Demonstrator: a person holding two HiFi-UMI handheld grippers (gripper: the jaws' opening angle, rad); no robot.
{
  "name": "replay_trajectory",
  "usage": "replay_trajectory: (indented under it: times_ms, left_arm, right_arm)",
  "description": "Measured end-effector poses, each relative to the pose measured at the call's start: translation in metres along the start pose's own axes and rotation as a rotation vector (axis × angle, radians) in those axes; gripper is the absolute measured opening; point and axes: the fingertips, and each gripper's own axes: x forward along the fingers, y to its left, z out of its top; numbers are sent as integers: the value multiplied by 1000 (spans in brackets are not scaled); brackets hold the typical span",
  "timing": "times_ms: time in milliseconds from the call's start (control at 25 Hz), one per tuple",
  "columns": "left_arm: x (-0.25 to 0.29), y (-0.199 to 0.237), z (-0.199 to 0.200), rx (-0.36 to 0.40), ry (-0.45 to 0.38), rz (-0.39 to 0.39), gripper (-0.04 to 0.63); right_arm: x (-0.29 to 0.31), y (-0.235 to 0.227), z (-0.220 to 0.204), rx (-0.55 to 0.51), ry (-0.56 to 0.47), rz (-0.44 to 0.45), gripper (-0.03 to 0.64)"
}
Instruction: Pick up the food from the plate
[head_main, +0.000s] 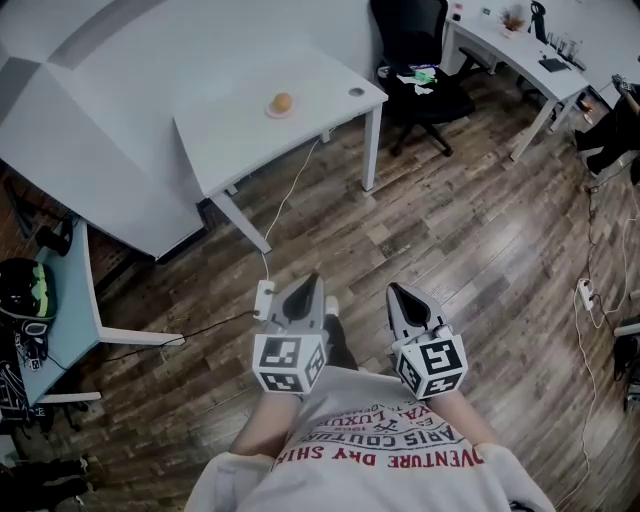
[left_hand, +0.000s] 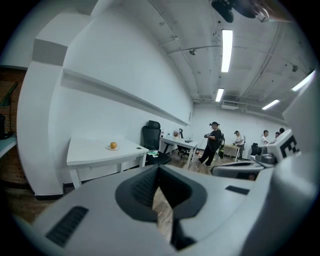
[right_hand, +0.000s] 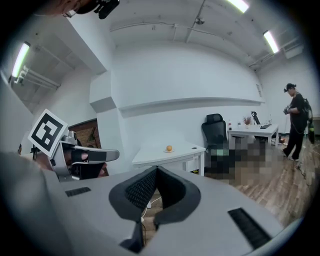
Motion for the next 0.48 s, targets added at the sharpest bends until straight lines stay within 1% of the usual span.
replay_trajectory:
  times_ms: [160,320,480]
  left_arm:
    - [35,17,7,-16,18,-19,6]
    - [74,55,23,-35,26,-17,6]
    - [114,96,50,-42,15,-23,6]
  right_arm:
    - [35,-17,4,15,33,-27,11]
    - [85,-23,16,19,58,-28,11]
    - [142,-30,41,12,58,-39,11]
